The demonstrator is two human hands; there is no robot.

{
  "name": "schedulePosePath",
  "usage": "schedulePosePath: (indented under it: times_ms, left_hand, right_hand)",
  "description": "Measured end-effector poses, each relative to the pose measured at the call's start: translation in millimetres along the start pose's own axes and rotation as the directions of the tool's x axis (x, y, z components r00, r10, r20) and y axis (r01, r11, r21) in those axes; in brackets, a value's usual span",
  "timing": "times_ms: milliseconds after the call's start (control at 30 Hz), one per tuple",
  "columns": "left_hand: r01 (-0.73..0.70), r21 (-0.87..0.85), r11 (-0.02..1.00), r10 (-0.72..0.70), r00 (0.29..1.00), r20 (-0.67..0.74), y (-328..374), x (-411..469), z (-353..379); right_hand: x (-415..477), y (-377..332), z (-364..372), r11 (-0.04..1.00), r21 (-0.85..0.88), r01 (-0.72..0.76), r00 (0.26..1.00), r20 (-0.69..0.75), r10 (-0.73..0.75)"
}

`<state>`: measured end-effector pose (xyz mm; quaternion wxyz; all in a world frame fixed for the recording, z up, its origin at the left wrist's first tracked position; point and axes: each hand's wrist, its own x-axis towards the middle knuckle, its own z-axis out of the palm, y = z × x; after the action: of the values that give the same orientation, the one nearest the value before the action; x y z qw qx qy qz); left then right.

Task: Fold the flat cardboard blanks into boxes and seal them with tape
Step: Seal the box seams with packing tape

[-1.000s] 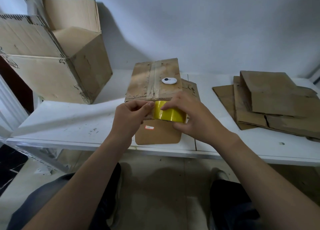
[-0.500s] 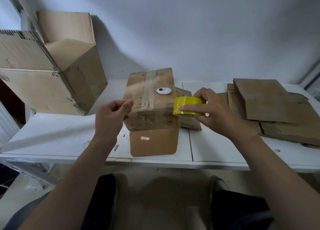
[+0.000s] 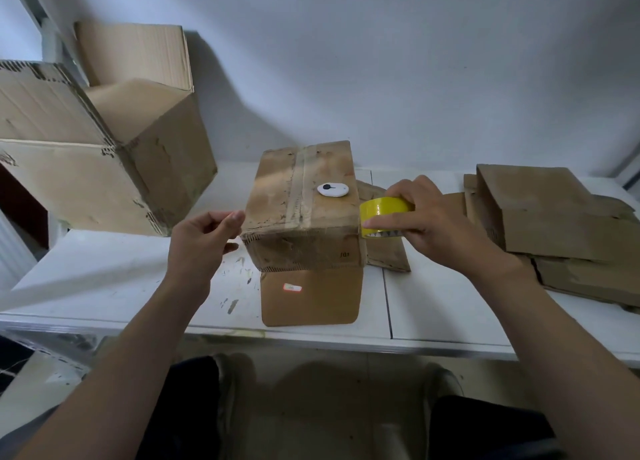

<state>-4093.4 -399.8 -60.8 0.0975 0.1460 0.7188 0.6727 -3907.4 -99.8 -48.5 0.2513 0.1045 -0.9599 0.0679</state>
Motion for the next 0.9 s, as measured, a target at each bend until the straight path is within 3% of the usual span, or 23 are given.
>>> schedulePosePath:
  times_ms: [233,400,500,900]
  left_hand:
    - [-0.006,0.036,0.999,0.006,1.0,-0.002,-6.6,0.5,-1.6]
    - [0.004,0.007,1.0,-0.004,1.0,-0.03,-8.5,4.9,-5.3]
    - [0.007,0.017,1.0,-0.006,0.999,-0.033,-11.5,5.9,-7.3]
    - [0.051,0.027,0.998,-0.049,0.996,-0.081,-25.2,10.3,-15.2]
  right_hand:
    - [-1.6,3.2,6.8,0.999,-0.051,0.018,1.0,-0.013,-0.019]
    - [-2.4,6.3,9.6,0.997,0.069,-0.031,0.991,-0.126,0.04]
    - [-5.9,8.8,10.1,0.998,0.055,-0.035,0.988,-0.148,0.043]
    - [-11.0,15.6,9.8,0.997,-0.071,-0.045,0.997,-0.061,0.04]
